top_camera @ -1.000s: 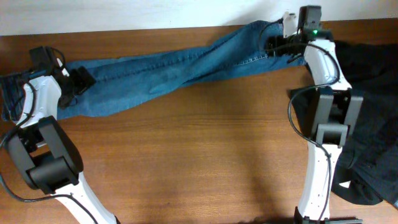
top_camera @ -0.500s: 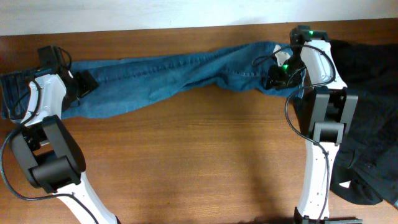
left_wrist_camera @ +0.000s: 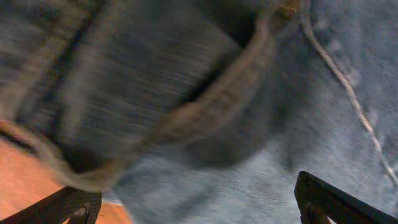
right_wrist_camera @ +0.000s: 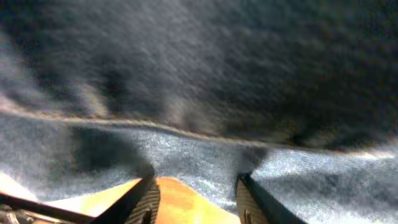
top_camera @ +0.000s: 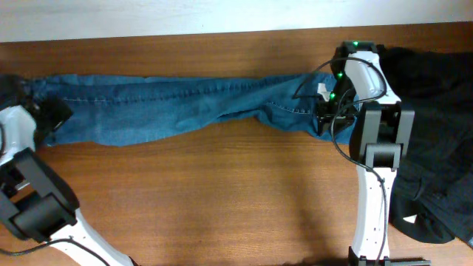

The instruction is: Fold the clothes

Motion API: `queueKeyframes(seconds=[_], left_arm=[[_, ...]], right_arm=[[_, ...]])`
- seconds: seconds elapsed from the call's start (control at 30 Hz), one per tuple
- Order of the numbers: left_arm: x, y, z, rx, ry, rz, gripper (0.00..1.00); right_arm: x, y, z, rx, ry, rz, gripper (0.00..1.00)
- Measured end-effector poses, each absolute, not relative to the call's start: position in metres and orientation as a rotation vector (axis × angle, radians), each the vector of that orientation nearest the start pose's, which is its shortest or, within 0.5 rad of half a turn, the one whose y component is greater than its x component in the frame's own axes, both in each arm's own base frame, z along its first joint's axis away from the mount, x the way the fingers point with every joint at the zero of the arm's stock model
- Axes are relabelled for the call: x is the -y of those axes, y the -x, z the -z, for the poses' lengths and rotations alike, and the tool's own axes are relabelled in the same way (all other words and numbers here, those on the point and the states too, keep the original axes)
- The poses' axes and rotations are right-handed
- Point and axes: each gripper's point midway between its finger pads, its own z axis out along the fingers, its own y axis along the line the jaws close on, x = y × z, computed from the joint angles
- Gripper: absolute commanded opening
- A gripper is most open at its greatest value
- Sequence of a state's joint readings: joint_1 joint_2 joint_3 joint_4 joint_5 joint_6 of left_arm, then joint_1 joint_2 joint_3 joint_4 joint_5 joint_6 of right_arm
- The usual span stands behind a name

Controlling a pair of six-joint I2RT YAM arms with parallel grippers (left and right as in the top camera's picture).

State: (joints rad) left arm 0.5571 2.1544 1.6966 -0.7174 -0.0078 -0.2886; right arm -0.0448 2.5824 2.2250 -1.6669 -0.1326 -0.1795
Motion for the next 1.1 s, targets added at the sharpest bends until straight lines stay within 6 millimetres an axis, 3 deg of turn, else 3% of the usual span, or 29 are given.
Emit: queueKeyframes(seconds=[0.23,0.37,0.43,0.5,0.6,0.73,1.1], left_arm=[[-0.257,-0.437,-0.053,-2.531,1.034,0.037,0.99],[-0.248,-0.441,-0.054,-2.543,0.997,0.080,0.96],[-0.245,-0.442,-0.054,-2.543,0.989,0.102,0.95],[-0.244,-0.443,-0.054,-2.545,0.983,0.114,0.95],[-0.242,-0.442,-0.053,-2.553,0.979,0.126,0.95],[-0.240,-0.441,-0.053,-2.560,0.981,0.134,0.95],[-0.240,-0.441,-0.053,-2.561,0.976,0.138,0.95]], right_arm=[[-0.009,-0.395,-0.015,-3.513,0.226,-0.273,0.55],[0.000,-0.421,-0.075,-3.311,0.199,-0.230,0.69],[0.017,-0.434,-0.115,-3.180,0.137,-0.204,0.69],[0.038,-0.440,-0.131,-3.116,0.065,-0.187,0.71],[0.068,-0.444,-0.124,-3.093,-0.034,-0.177,0.71],[0.097,-0.436,-0.096,-3.145,-0.154,-0.206,0.71],[0.089,-0.436,-0.035,-3.163,-0.167,-0.332,0.69]])
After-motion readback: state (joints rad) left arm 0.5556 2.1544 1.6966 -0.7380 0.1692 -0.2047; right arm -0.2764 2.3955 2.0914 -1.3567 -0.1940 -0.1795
